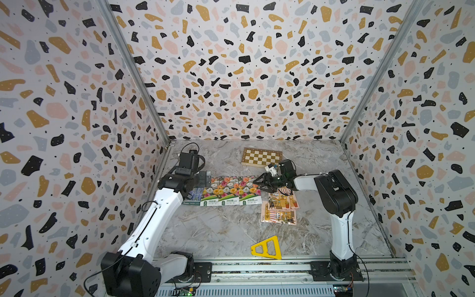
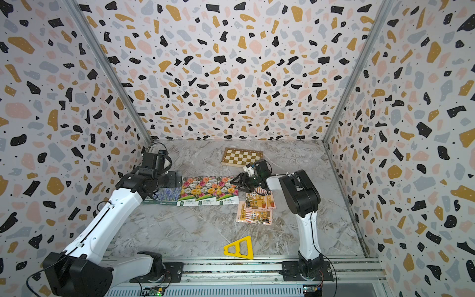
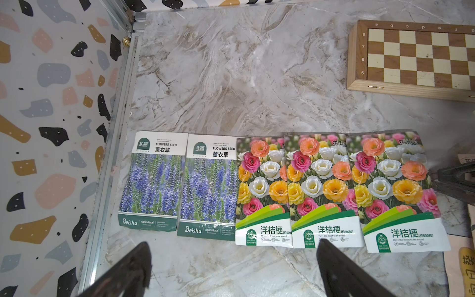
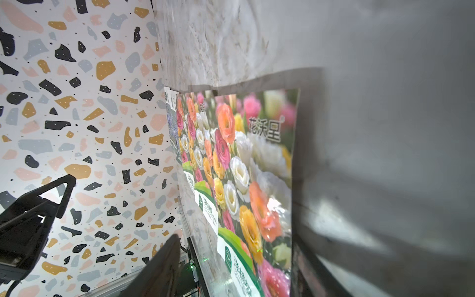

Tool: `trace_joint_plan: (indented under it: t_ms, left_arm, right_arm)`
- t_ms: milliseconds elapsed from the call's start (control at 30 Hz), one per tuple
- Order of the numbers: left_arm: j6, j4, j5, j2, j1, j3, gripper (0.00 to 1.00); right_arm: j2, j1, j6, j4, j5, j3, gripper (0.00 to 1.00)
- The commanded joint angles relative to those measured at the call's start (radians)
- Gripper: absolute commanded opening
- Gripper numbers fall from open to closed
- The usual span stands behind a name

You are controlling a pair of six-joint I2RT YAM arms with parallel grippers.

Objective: Arrange the seed packets in a row
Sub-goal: Place the seed packet at the center of the board.

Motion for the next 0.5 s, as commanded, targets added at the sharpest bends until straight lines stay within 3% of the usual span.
trace_joint_plan:
  t_ms: [0, 133, 333, 467]
  left_arm:
    - [-0.001, 0.018, 0.006, -0.001, 0.008, -0.004, 0.99]
    - [-0.003, 0.017, 0.008, -0.002, 0.009, -0.004, 0.99]
    - [-0.005, 0.019, 0.013, -0.004, 0.010, -0.004, 0.99]
    - [-0.007, 0.021, 0.021, -0.002, 0.010, -0.002, 0.99]
  right_arm:
    - [-0.093, -0.011, -0.067, -0.098, 0.073, 0.008, 0.73]
    - [-0.145, -0.012, -0.127, -0.181, 0.139, 0.013, 0.78]
    - [-0.209, 0.006, -0.250, -0.343, 0.310, 0.014, 0.78]
    - [-0.211, 0.034, -0.292, -0.402, 0.362, 0.014, 0.73]
